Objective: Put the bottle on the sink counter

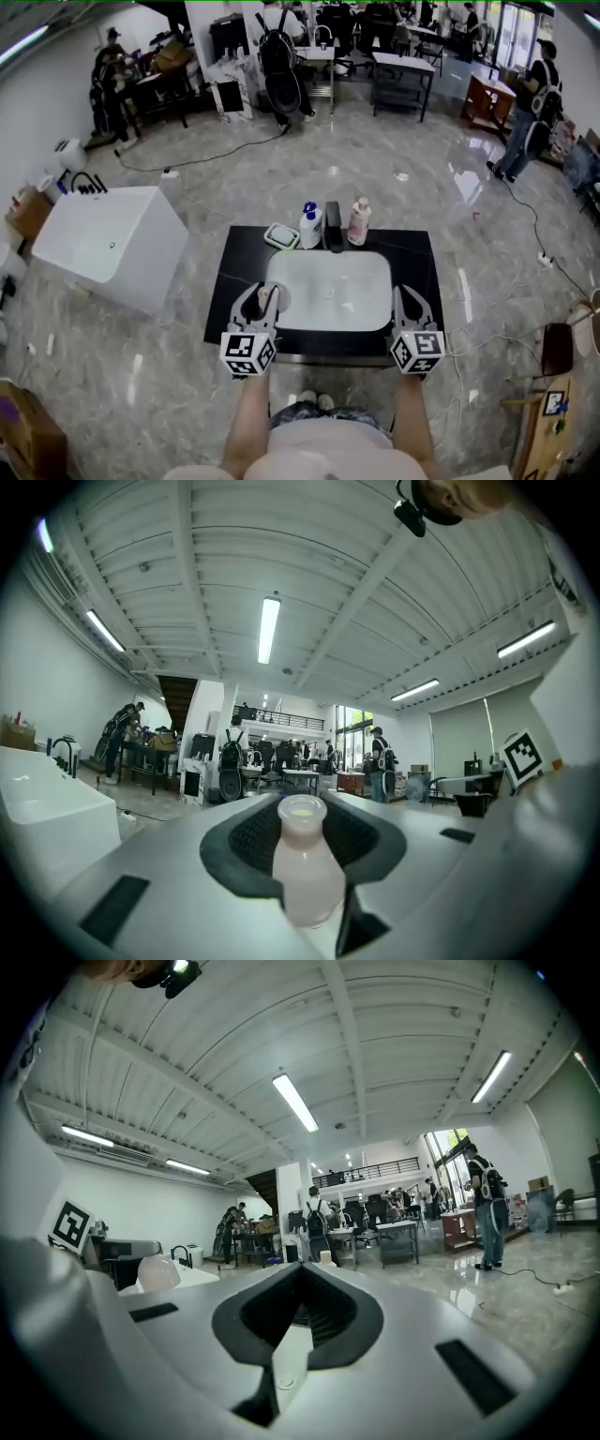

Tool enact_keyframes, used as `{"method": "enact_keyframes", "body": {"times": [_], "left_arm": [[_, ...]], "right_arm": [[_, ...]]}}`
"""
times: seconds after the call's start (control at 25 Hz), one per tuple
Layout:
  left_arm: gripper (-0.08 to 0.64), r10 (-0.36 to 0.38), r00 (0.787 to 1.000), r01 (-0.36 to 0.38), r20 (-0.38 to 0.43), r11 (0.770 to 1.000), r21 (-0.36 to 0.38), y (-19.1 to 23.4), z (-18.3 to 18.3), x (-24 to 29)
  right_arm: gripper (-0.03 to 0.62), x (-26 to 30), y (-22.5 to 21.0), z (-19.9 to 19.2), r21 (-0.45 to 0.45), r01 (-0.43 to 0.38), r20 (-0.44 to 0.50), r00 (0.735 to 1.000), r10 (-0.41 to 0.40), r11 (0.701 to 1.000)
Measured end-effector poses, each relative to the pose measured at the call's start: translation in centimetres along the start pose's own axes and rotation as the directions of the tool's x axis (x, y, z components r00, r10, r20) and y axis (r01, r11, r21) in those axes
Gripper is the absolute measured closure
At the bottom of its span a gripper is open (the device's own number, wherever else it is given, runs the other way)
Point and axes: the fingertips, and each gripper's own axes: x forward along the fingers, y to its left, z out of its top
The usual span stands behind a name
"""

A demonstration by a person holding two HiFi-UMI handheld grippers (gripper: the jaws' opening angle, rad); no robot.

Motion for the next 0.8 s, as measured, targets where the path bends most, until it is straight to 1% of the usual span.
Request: {"method": "enact_keyframes", "body": {"times": [0.12,0.32,0.44,0.64,0.8], "left_arm": [[0.417,-0.018,1.000,0.018,-0.009,1.000,0.011,-0.2,0.1,1.5],[0.416,-0.067,0.997,0.067,-0.029,0.998,0.010,-2.0,-0.6,3.2],[0.417,-0.113,0.993,0.113,-0.045,0.994,0.004,-3.7,-1.2,4.5],[0.416,-0.213,0.975,0.213,-0.061,0.977,-0.001,-7.7,-2.2,6.9],[0.417,-0.306,0.949,0.306,-0.071,0.952,-0.009,-11.5,-2.9,8.9]], "right_arm": [[0.577,1.0,-0.2,0.2,-0.003,-0.002,0.000,1.000,0.002,1.000],[0.577,1.0,-1.9,-0.1,0.012,0.033,-0.005,0.999,-0.033,0.999],[0.577,0.0,-3.3,-0.2,0.015,0.072,-0.006,0.997,-0.072,0.997],[0.577,-2.8,-6.5,-0.9,0.025,0.162,-0.013,0.987,-0.162,0.986],[0.577,-5.4,-9.0,-1.5,0.032,0.245,-0.022,0.969,-0.244,0.969]]}}
